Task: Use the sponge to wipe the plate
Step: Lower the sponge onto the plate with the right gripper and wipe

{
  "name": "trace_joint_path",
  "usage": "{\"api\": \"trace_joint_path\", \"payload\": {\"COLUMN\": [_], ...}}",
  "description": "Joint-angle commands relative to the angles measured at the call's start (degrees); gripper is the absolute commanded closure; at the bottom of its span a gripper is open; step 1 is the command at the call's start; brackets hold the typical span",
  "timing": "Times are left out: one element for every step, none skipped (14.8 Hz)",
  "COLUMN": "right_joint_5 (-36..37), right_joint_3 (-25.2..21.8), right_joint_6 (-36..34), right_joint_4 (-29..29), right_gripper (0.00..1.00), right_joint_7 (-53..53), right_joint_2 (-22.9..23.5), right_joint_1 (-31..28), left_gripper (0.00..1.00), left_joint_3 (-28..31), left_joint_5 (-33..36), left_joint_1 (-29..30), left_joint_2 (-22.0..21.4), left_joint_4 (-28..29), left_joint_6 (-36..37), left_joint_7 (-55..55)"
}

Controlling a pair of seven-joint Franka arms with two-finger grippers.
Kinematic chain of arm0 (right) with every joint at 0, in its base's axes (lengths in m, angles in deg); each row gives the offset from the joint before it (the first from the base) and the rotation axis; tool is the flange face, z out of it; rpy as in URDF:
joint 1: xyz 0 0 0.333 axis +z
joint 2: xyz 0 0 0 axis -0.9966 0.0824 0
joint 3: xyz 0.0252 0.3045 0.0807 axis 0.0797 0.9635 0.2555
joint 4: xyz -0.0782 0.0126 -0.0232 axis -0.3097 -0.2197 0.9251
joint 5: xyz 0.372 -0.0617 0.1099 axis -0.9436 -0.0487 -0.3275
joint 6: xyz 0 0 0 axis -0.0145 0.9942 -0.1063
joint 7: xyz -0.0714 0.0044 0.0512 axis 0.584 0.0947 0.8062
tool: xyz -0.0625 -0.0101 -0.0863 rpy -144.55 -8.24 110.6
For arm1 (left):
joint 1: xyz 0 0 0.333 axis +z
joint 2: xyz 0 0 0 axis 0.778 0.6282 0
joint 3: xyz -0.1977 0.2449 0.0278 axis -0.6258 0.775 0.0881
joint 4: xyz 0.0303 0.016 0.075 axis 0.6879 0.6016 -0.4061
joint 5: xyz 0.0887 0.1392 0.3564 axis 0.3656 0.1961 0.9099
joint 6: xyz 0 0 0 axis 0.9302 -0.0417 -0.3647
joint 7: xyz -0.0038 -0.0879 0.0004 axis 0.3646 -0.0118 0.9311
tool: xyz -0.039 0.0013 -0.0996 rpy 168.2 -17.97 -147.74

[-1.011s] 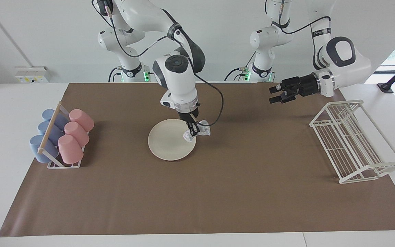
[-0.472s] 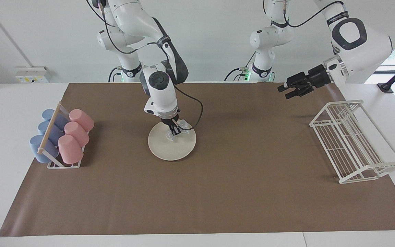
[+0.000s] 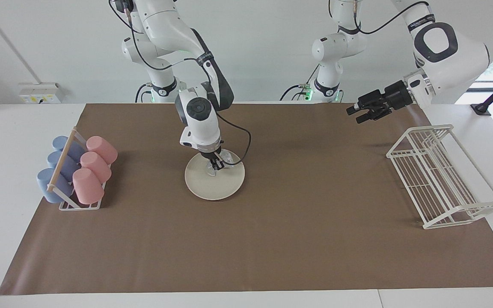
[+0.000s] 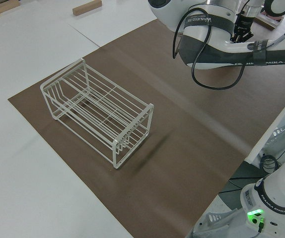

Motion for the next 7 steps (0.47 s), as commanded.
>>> {"api": "trace_joint_path", "payload": {"right_joint_5": [-1.0,-1.0,-1.0,-1.0,-1.1,-1.5,-2.4], "right_joint_3": [0.5,0.5,0.5,0.5,0.6,0.6,0.6], "right_joint_6": [3.7,3.8,3.8,3.8,3.9,4.1,4.6], "right_joint_4": [1.6,1.7,1.8,1.9,1.9,1.8,1.8], "right_gripper": [1.00,1.00,1.00,1.00,1.00,1.00,1.00], "right_joint_7": [8.0,8.5,8.3,8.0,7.0,5.7,5.0], "right_joint_2": [1.3,1.4,1.4,1.4,1.4,1.4,1.4], "right_joint_1": [-4.8,-4.9,-4.5,-4.0,-3.5,-2.9,-1.8], "left_gripper": [0.00,0.00,0.00,0.00,0.00,0.00,0.00], "left_joint_3": [-0.4,-0.4,-0.4,-0.4,-0.4,-0.4,-0.4], "left_joint_5": [1.2,1.2,1.2,1.2,1.2,1.2,1.2], "left_joint_1": [0.2,0.2,0.2,0.2,0.3,0.3,0.3], "left_joint_2": [-0.2,-0.2,-0.2,-0.1,-0.1,-0.2,-0.1], "left_joint_4": [-0.2,-0.2,-0.3,-0.3,-0.3,-0.2,-0.3], "left_joint_6": [-0.5,-0.6,-0.6,-0.6,-0.6,-0.6,-0.6], "left_joint_7": [0.7,0.7,0.7,0.7,0.7,0.7,0.7]}}
